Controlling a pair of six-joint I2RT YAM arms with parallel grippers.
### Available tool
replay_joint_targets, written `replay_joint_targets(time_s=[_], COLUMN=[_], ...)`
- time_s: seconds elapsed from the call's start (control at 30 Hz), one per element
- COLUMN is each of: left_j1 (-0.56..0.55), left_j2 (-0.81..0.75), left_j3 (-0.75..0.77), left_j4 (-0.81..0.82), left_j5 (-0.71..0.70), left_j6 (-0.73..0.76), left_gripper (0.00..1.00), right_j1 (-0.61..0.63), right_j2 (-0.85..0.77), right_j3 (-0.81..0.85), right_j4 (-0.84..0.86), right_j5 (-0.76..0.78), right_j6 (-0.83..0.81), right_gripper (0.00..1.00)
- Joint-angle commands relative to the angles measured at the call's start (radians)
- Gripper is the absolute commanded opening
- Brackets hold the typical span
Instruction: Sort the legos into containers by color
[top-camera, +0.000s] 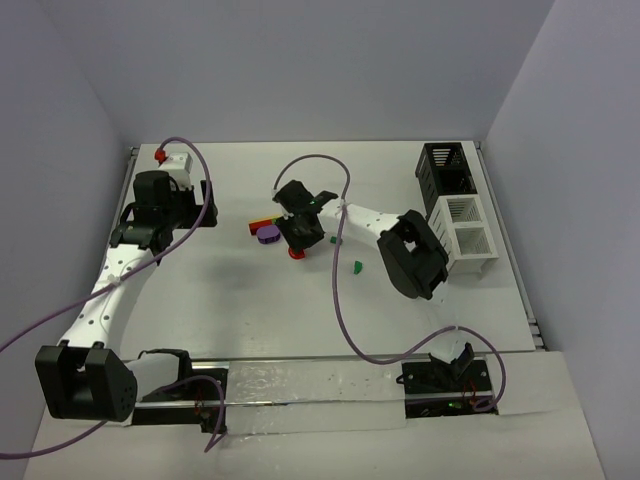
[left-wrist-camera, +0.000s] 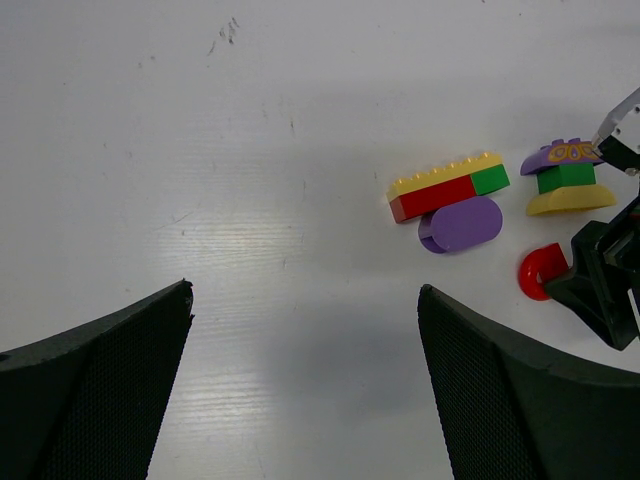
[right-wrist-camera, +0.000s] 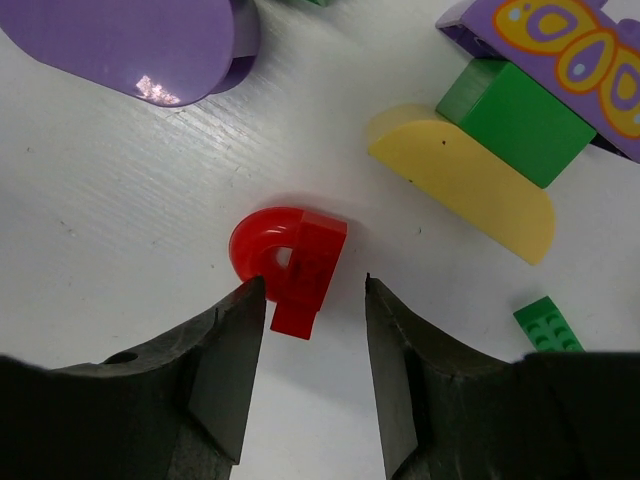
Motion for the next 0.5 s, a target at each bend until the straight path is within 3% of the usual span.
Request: replay_joint_targets(time_s=[0.0, 0.33, 0.43, 0.47], left_j1=[0.007, 0.008, 0.007, 0.008], left_j2=[0.007, 0.019, 0.023, 0.023], left_j3=[0.011, 0.013, 0.015, 0.014], left_j4=[0.035, 0.035, 0.034, 0.034], left_j5=[-0.005, -0.005, -0.007, -0.007], left_j6=[-0.005, -0.003, -0.002, 0.0], left_gripper=[0.99, 0.99, 0.99, 0.99], right_j1=[-0.012, -0.024, -0.024, -0.024], right_j2=[0.013, 0.032, 0.037, 0.037], right_j3=[0.042, 0.025, 0.024, 0.021], right_j4=[0.013, 0.047, 0.055, 0.056], right_j5=[0.004, 0.003, 0.006, 0.006], right_j6=[0.007, -0.017, -0.027, -0.029], right_gripper=[0.51, 0.45, 0.39, 0.33])
